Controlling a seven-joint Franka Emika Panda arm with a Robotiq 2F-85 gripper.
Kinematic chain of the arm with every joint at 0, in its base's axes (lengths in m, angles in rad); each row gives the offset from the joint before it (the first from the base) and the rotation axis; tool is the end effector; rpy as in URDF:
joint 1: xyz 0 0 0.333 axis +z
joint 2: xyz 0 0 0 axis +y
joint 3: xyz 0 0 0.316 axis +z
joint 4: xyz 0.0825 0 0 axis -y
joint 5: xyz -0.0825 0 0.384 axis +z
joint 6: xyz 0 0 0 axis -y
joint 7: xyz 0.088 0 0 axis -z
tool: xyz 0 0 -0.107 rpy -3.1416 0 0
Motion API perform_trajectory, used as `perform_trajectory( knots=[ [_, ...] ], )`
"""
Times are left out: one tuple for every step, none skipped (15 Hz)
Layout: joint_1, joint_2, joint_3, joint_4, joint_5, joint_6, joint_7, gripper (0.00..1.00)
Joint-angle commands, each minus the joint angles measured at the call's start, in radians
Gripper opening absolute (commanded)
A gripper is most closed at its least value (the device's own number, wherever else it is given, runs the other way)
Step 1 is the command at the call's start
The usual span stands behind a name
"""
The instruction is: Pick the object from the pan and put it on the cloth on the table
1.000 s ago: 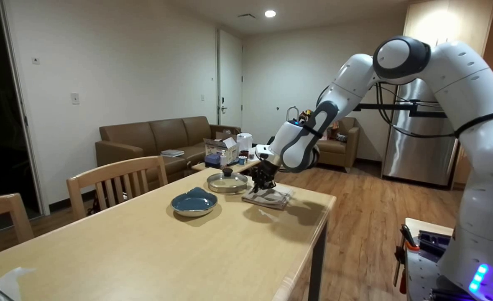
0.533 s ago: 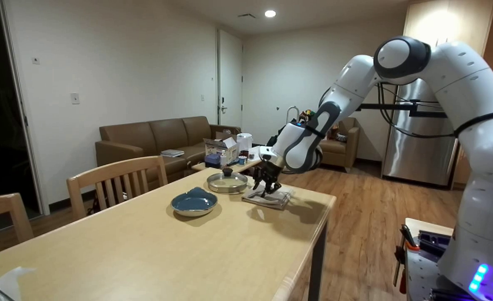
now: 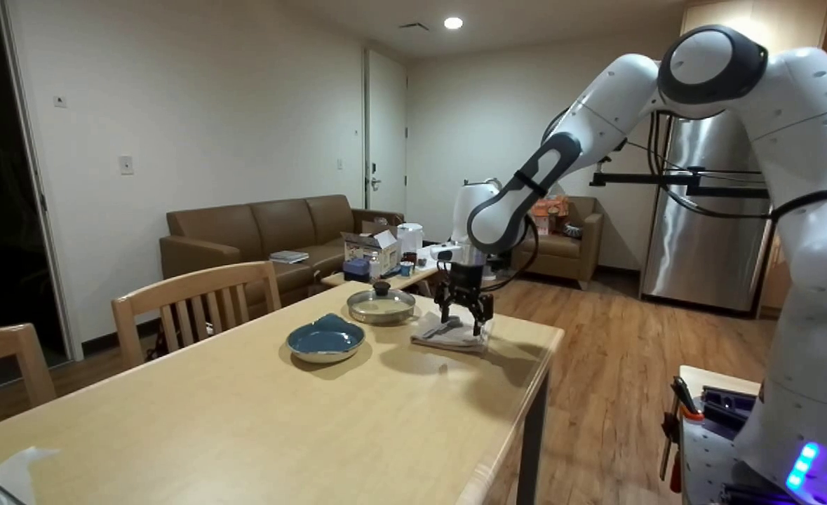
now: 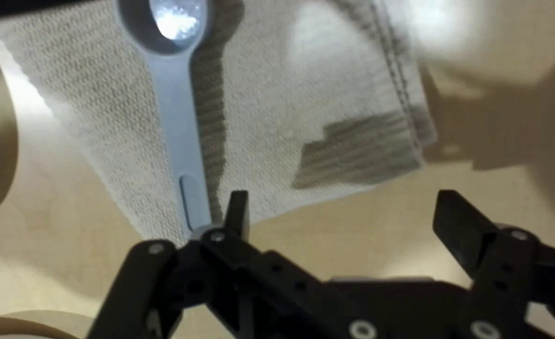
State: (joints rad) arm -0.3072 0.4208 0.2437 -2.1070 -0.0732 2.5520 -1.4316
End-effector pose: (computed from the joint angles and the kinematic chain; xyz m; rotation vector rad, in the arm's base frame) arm 0.5837 -0.0373 0.2236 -2.3840 -2.0201 -0.1045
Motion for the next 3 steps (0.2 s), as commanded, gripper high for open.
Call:
perform_trajectory(
  knots=[
    [0.068,-0.032,-0.060,0.009,0.040,-0.054,-0.012,1.00],
    [0.080,-0.054,-0.067,0.013,0.042,-0.084,-0.003,1.00],
    [0.086,-0.066,-0.071,0.012,0.042,-0.094,0.002,1.00]
  ],
)
